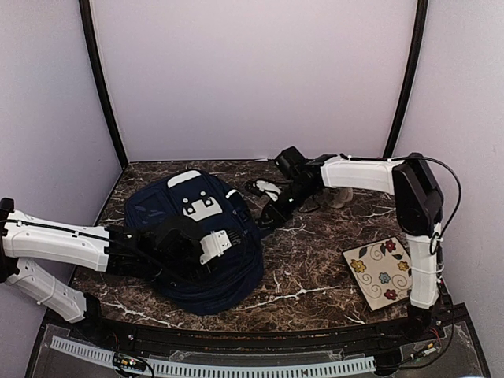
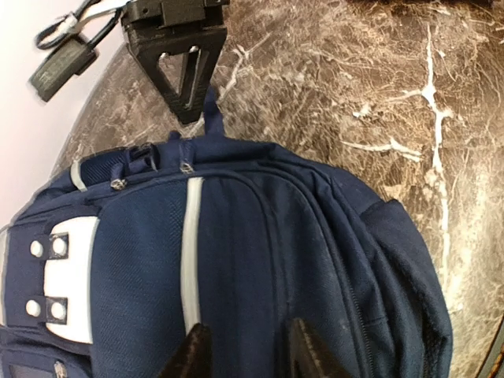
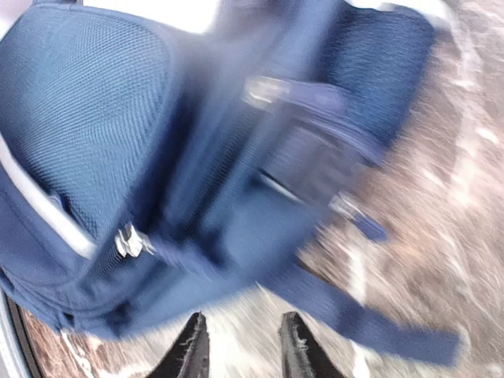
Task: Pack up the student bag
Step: Reset both arms
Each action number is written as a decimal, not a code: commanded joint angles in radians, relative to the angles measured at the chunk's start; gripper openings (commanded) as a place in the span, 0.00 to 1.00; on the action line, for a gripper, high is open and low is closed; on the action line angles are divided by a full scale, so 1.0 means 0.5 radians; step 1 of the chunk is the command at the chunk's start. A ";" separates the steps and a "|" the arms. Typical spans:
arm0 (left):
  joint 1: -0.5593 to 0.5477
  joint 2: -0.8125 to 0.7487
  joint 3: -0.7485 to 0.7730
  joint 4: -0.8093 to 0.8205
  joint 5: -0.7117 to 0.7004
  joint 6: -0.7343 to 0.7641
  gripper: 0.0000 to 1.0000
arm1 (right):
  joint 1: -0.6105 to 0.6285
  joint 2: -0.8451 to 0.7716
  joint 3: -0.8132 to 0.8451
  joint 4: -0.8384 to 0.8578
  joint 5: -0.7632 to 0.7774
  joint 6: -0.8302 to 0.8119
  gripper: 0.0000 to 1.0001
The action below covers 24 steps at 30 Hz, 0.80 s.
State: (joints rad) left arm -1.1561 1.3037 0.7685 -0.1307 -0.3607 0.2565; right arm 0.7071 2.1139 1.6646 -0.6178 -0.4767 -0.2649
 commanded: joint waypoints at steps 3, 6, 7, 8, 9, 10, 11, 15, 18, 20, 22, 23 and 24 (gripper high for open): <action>0.009 -0.219 0.079 -0.026 -0.340 -0.045 0.56 | -0.159 -0.536 -0.282 0.130 0.153 -0.059 0.39; 0.105 -0.350 0.063 0.054 -0.409 -0.011 0.69 | -0.217 -0.730 -0.373 0.175 0.195 -0.074 0.43; 0.156 -0.388 0.064 0.083 -0.418 -0.001 0.72 | -0.236 -0.786 -0.378 0.178 0.213 -0.074 0.43; 0.219 -0.422 0.068 0.111 -0.413 0.007 0.75 | -0.262 -0.833 -0.374 0.177 0.228 -0.075 0.43; 0.275 -0.456 0.079 0.140 -0.407 0.012 0.77 | -0.287 -0.886 -0.365 0.183 0.248 -0.065 0.43; 0.334 -0.485 0.093 0.169 -0.399 0.020 0.79 | -0.322 -0.933 -0.361 0.209 0.268 -0.038 0.43; 0.380 -0.512 0.108 0.204 -0.400 0.037 0.81 | -0.379 -0.983 -0.355 0.238 0.269 -0.003 0.43; 0.527 -0.544 0.210 0.345 -0.423 0.161 0.86 | -0.603 -1.176 -0.304 0.356 0.216 0.140 0.46; 0.650 -0.480 0.304 0.395 -0.469 0.112 0.88 | -0.799 -1.350 -0.338 0.508 0.135 0.299 0.64; 0.728 -0.434 0.290 0.496 -0.549 0.025 0.98 | -0.915 -1.419 -0.376 0.569 0.117 0.408 0.96; 0.804 -0.398 0.241 0.587 -0.647 -0.134 0.99 | -0.996 -1.461 -0.454 0.613 0.189 0.466 0.99; 0.855 -0.377 0.225 0.592 -0.659 -0.231 0.99 | -1.032 -1.510 -0.534 0.661 0.292 0.496 1.00; 0.885 -0.372 0.208 0.592 -0.641 -0.319 0.99 | -1.063 -1.563 -0.622 0.711 0.338 0.514 1.00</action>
State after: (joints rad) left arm -0.7719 1.0901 0.8982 0.0959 -0.6209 0.2489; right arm 0.2195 1.4025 1.4670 -0.3775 -0.3779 -0.1066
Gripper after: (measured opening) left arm 0.987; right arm 0.989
